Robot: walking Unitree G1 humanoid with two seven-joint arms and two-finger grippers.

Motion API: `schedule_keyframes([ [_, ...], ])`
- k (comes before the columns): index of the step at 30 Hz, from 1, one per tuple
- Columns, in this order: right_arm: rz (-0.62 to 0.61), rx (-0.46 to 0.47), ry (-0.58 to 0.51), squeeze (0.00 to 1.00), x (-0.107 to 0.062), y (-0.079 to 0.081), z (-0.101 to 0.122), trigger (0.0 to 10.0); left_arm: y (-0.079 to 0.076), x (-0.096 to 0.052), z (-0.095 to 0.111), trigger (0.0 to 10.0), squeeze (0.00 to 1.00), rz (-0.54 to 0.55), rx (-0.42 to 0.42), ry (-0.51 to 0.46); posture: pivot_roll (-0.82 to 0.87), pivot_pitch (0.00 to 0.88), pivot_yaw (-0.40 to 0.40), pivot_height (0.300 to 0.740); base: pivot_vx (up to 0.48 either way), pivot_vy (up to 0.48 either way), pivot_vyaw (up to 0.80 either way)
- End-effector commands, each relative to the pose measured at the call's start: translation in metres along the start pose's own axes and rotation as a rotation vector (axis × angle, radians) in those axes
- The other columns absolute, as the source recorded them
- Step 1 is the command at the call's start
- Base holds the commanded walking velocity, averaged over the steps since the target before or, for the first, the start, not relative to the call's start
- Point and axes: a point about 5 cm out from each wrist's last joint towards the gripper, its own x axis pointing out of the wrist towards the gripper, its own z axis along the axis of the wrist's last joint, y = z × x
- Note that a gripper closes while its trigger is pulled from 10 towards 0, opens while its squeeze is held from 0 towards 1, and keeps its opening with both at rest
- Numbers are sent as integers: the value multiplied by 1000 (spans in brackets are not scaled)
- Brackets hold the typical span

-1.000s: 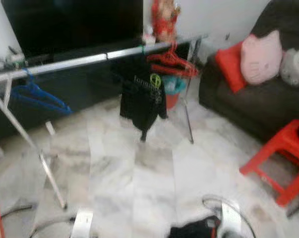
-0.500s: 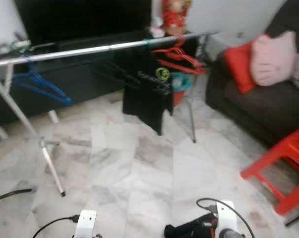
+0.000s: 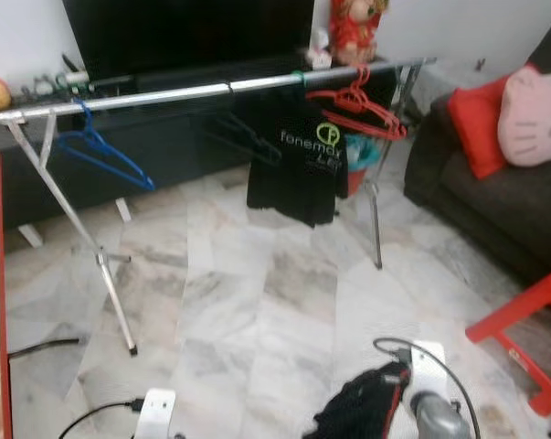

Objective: Hang hanger

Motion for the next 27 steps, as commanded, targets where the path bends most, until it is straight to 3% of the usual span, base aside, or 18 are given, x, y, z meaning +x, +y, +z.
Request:
schedule_keyframes([
  [1, -54, 26, -58, 0, -2, -15, 1, 10000, 1, -1, -5, 10000, 0, 5, -4, 13, -4, 0, -62, 740, 0, 0, 0],
  [5, -52, 6, -96, 0, -9, -24, -9, 10000, 0, -1, -11, 10000, 0, 17, -19, 30, -11, 0, -55, 740, 0, 0, 0],
  [8, -85, -7, -187, 0, -11, -38, 2, 10000, 0, -2, -17, 10000, 0, 27, -34, 38, -7, 0, -46, 740, 0, 0, 0],
  [12, -110, 3, -345, 0, -15, -44, 23, 10000, 1, -4, -24, 10000, 0, 35, -45, 41, -9, 0, -29, 740, 0, 0, 0],
  [15, -80, -70, -525, 0, -25, -37, 46, 10000, 4, -5, -28, 10000, 0, 44, -49, 43, -19, 0, -7, 740, 0, 0, 0],
  [17, -71, -85, -587, 0, -31, -33, 53, 10000, 5, -5, -30, 10000, 0, 48, -49, 44, -22, 0, -5, 740, 0, 0, 0],
  [19, -38, -86, -701, 0, -45, -18, 67, 10000, 9, -6, -34, 10000, 0, 64, -54, 48, -34, 0, 20, 740, 0, 0, 0],
  [27, 46, -127, -836, 0, -66, 10, 98, 10000, 16, -8, -40, 10000, 0, 79, -62, 51, -60, 0, 40, 740, 0, 0, 0],
])
